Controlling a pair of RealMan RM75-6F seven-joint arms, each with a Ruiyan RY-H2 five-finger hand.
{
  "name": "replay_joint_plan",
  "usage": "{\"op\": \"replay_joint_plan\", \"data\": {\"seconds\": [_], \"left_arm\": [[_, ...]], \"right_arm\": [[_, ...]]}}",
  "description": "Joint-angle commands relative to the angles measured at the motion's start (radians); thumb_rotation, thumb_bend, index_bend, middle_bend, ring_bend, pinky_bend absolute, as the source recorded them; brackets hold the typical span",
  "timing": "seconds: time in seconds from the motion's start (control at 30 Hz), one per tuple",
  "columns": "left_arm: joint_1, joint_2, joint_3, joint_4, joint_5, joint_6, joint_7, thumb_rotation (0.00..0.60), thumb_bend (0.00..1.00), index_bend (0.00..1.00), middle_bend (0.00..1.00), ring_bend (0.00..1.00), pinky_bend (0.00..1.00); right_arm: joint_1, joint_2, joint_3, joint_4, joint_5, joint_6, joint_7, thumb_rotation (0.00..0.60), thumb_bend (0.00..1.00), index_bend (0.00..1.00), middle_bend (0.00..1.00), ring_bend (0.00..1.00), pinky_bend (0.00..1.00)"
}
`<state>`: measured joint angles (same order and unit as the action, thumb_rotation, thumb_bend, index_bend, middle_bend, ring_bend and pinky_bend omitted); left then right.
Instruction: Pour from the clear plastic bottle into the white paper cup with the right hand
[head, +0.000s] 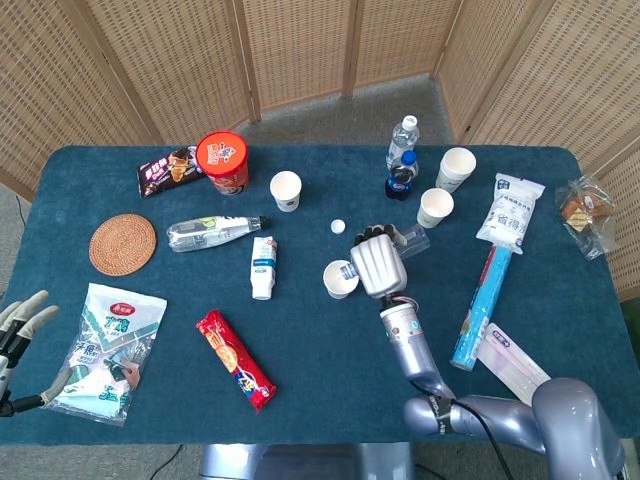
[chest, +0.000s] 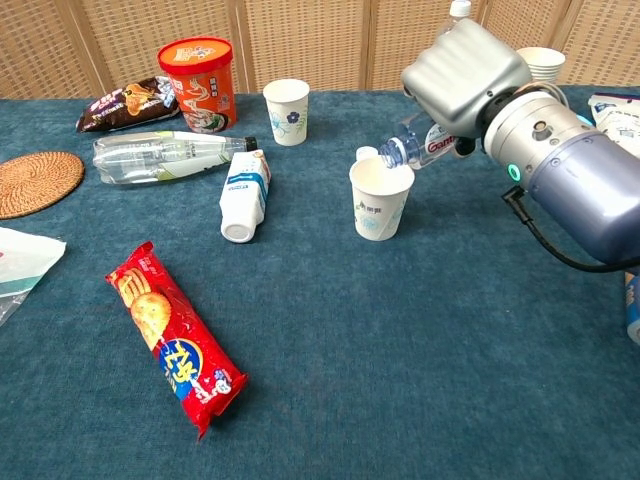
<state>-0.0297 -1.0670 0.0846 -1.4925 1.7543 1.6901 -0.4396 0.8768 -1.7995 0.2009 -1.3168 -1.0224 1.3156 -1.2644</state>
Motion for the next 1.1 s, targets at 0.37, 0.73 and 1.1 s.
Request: {"op": "replay_joint_plan", "data": {"seconds": [0.37,0.73,1.1], "left_arm": [[-0.005,-0.001,-0.003,-0.011,-0.001,-0.007,0.012,0.376,0.37,0.09,0.04,0.0,0.0],[-0.007,0.003,-0.004,-0.036,0.003,-0.01,0.037,0.375,0.37,0.09,0.04,0.0,0.0],[-0.016,0.009,-0.007,-0.067,0.003,-0.025,0.062,0.375,0.37,0.09,0.04,0.0,0.0]], "right_arm": [[-0.023,0.026,0.057,-0.064,0.073,-0.032,0.071,0.6,0.2,0.53,0.61,0.5,0.57],[-0.053,0.069,0.147,-0.181,0.21,-0.061,0.203,0.6,0.19,0.52,0.61,0.5,0.57],[-0.132,0.193,0.215,-0.31,0.278,-0.079,0.446,0.6,0.2,0.53,0.61,0.5,0.57]]}}
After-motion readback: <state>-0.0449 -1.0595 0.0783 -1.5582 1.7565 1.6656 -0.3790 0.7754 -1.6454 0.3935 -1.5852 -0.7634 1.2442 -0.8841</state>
